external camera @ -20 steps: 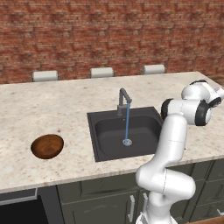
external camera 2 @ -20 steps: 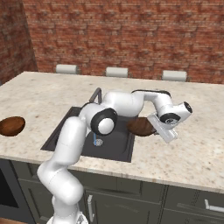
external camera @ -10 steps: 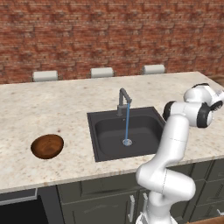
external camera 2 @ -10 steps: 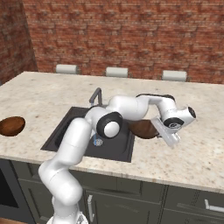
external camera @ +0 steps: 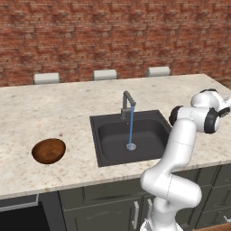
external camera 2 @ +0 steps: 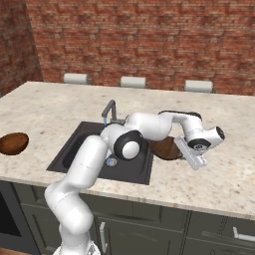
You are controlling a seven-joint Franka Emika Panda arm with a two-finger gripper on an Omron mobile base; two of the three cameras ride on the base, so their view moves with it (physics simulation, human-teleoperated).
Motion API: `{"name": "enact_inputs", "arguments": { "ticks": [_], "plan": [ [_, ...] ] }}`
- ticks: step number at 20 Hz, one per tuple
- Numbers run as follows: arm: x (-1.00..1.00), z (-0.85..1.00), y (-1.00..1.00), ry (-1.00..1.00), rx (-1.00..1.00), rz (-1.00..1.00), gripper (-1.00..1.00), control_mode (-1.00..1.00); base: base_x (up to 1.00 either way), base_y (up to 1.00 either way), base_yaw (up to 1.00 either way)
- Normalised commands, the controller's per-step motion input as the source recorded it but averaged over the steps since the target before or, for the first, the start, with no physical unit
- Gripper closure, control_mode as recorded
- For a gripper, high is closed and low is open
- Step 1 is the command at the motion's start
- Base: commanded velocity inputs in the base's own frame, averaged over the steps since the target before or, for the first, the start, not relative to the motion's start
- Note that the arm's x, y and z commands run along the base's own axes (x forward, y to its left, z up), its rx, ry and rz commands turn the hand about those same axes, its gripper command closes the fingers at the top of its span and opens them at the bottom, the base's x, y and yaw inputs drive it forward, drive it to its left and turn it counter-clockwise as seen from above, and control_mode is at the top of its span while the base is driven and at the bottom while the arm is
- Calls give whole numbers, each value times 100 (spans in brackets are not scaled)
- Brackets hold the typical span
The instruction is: Rinse each bowl for a few seconds and place them down in the sink or on the counter.
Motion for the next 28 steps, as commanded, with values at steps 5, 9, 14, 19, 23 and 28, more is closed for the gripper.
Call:
{"name": "enact_inputs", "arguments": {
  "ticks": [5,9,14,19,23,28],
  "plan": [
    [0,-23,-9,-2,0,0,100,-100,0,0,0],
    [0,-18,-2,-2,0,0,-100,-100,0,0,0],
    [0,-7,-3,-3,0,0,-100,-100,0,0,0],
    [-1,8,-14,-8,0,0,-100,-100,0,0,0],
    [-12,38,-4,-14,-1,0,-100,-100,0,0,0],
    [-35,60,5,-19,-8,0,-100,-100,0,0,0]
  ]
}}
